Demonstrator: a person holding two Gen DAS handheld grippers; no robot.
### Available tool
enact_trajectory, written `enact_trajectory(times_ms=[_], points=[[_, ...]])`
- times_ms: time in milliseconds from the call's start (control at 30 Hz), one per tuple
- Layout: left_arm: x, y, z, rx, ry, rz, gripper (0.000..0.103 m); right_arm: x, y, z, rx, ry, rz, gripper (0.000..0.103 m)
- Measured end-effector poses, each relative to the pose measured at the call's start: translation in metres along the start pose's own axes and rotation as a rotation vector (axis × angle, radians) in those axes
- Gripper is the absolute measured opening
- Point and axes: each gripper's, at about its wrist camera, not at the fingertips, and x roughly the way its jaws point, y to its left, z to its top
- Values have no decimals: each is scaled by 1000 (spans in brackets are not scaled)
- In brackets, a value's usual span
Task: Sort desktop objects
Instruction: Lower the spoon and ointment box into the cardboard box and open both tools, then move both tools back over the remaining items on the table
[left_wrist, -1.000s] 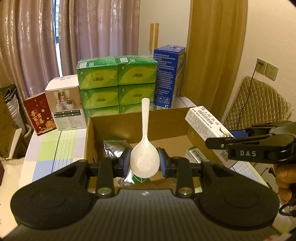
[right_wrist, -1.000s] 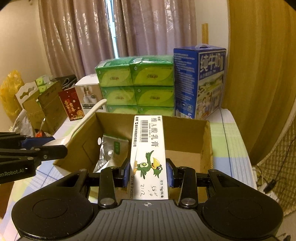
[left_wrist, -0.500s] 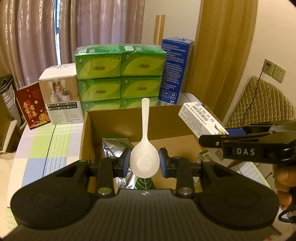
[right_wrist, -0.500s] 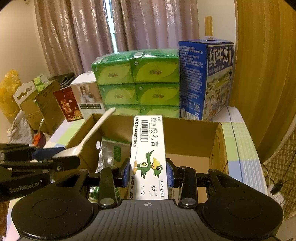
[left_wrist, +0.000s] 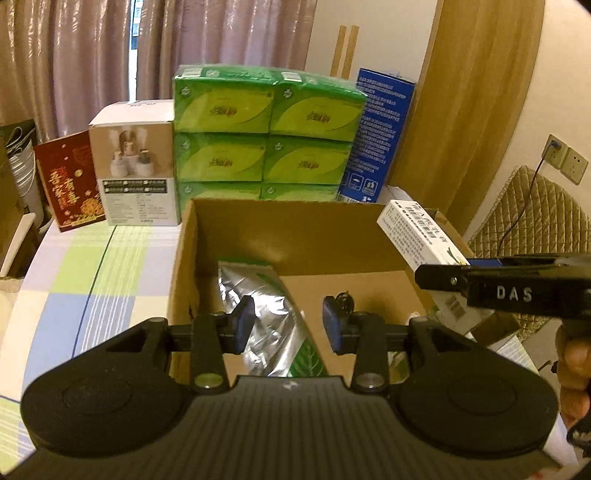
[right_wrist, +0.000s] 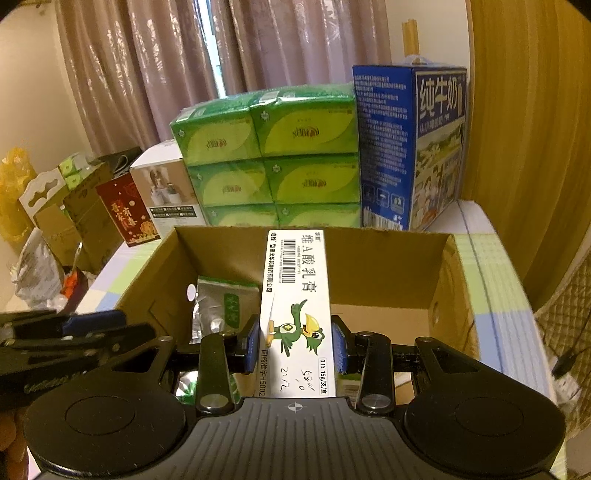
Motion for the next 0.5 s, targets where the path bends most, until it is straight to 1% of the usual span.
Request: enact_trajectory(times_ms=[67,100,167,233,333,367,500], points=[[-5,4,-3,-10,-3,0,34,3,1,1,12,-6,21,36],[-7,5,-3,-11,-6,0,34,3,3,1,4,-23,38,37],[-14,5,-4,-10,-12,-1,34,1,4,2,7,-40,38,69],[-22,6,-5,-14,-24,-5,37,-8,2,1,33,-78,54,72],[-36,8,-9,-33,-41,-15,44,-20,2,-4,29,-92,49,73],[-39,8,-10,-37,-41,-15,45,-24,1,-6,26,-96,47,75],[-59,3,-18,-42,-45,-14,50,-44,-1,-27,34,-74,29,82]])
